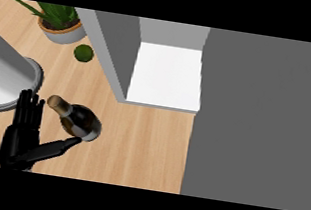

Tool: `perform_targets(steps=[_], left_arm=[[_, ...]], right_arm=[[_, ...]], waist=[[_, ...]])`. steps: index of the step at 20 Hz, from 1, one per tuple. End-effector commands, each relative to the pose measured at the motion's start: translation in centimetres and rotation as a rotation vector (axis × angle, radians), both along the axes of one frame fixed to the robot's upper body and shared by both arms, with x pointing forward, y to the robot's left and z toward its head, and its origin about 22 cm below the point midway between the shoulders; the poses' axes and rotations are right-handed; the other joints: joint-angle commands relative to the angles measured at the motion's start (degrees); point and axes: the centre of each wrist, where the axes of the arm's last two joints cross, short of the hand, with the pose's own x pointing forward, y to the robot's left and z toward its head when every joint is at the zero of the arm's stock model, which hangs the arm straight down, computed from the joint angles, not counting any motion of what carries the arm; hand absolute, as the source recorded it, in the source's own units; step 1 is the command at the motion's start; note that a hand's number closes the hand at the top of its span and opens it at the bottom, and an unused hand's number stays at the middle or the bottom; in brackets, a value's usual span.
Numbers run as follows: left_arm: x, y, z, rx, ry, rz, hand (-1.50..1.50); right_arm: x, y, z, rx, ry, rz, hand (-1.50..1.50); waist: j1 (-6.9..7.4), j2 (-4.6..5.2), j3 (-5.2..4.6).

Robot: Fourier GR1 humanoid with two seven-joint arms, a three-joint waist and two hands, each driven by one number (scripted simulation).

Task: Pick up the wine, place it into the cabinet and close the cabinet

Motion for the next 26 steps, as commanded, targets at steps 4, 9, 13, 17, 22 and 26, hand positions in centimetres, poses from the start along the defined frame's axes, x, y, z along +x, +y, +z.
perform_targets(steps=[4,9,13,17,22,26], left_arm=[[0.7,0.5,-3.0,-0.031,0.016,-0.015,-1.5],[-0.5,-0.5,-5.2,-0.034,0.047,-0.038,-1.5],[1.4,0.1,-6.1,-0.047,0.045,-0.018,-1.5],[0.4,-1.7,-8.0,-0.038,0.036,-0.047,-1.5],[1.1,0.5,-8.3,-0.126,0.004,-0.011,-1.5],[0.9,-1.4,-9.9,-0.173,-0.024,-0.032,-1.5]], right_arm=[[-3.1,0.4,0.1,0.0,-0.028,0.007,-1.5],[-0.3,-0.5,-2.0,-0.007,-0.036,-0.019,-1.5],[0.6,-0.1,-1.2,-0.002,-0.038,-0.013,-1.5],[1.0,-0.8,-0.7,-0.009,-0.033,-0.018,-1.5],[-2.8,-0.2,0.1,-0.025,-0.032,-0.006,-1.5],[-1.2,-0.7,0.9,-0.026,-0.039,-0.034,-1.5]], waist=[[-0.37,-0.03,0.0],[-0.11,0.02,0.01],[-0.06,0.04,0.0],[0.01,0.03,0.0],[-0.26,-0.03,0.0],[-0.19,0.05,-0.04]])
